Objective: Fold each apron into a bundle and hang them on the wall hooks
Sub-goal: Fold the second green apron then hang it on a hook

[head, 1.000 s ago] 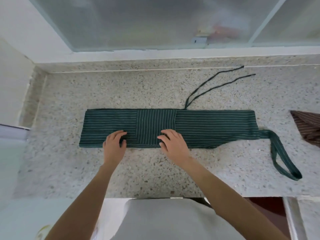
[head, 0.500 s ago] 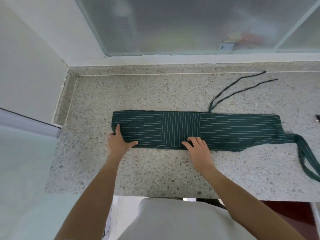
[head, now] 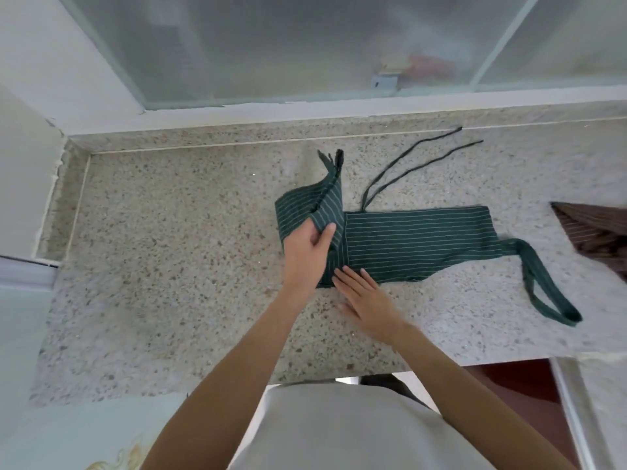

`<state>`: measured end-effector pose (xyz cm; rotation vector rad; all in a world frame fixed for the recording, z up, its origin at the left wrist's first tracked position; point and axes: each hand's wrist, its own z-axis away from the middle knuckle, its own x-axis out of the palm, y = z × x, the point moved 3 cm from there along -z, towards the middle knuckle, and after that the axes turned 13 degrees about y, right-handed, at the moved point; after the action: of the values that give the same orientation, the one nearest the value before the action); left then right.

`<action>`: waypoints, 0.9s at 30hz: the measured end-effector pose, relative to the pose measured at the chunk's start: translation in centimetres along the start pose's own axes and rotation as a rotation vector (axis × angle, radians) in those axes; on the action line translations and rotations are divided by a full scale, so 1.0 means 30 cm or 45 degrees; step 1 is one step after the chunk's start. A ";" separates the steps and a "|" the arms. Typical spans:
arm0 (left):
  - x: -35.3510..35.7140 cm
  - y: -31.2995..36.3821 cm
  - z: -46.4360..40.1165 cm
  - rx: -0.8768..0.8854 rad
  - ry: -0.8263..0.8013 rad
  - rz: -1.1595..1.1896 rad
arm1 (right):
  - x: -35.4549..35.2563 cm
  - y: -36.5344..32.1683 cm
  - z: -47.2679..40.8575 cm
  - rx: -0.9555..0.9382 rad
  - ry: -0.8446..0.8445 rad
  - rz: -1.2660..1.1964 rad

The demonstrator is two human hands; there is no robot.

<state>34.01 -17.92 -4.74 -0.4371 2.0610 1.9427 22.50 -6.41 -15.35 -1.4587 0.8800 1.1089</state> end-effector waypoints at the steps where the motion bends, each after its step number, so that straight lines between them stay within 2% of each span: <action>1: 0.060 0.019 0.010 0.059 -0.043 -0.002 | -0.040 0.027 0.014 0.084 0.128 -0.060; 3: 0.198 0.069 0.045 0.189 -0.129 -0.052 | -0.128 0.126 0.093 0.317 0.368 -0.099; 5: 0.316 0.092 0.088 0.307 -0.254 -0.140 | -0.206 0.231 0.183 0.496 0.523 -0.003; 9: 0.510 -0.012 0.194 0.364 -0.660 -0.410 | -0.258 0.437 0.325 0.674 0.488 0.159; 12: 0.576 -0.092 0.236 0.369 -0.976 -0.706 | -0.263 0.535 0.340 0.772 0.486 0.073; 13: 0.574 -0.096 0.242 0.398 -1.000 -0.724 | -0.272 0.554 0.327 0.801 0.507 0.022; 15: 0.534 -0.092 0.240 0.456 -0.855 -0.666 | -0.292 0.579 0.284 0.856 0.504 -0.104; 18: 0.397 -0.092 0.230 0.586 -0.354 -0.656 | -0.304 0.610 0.207 0.828 0.452 -0.215; 20: 0.294 -0.128 0.222 0.572 -0.126 -0.773 | -0.295 0.617 0.157 0.738 0.380 -0.213; 22: 0.220 -0.180 0.228 0.370 -0.062 -0.834 | -0.277 0.621 0.119 0.700 0.253 -0.216; 25: 0.168 -0.238 0.246 -0.035 0.009 -0.595 | -0.251 0.611 0.076 0.694 0.105 -0.047; 27: 0.152 -0.242 0.251 -0.135 0.174 -0.504 | -0.243 0.592 0.048 0.697 0.067 0.082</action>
<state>32.69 -10.94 -13.65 -0.9463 1.7797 1.8246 3.41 -8.37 -13.76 -1.0116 1.1654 0.7907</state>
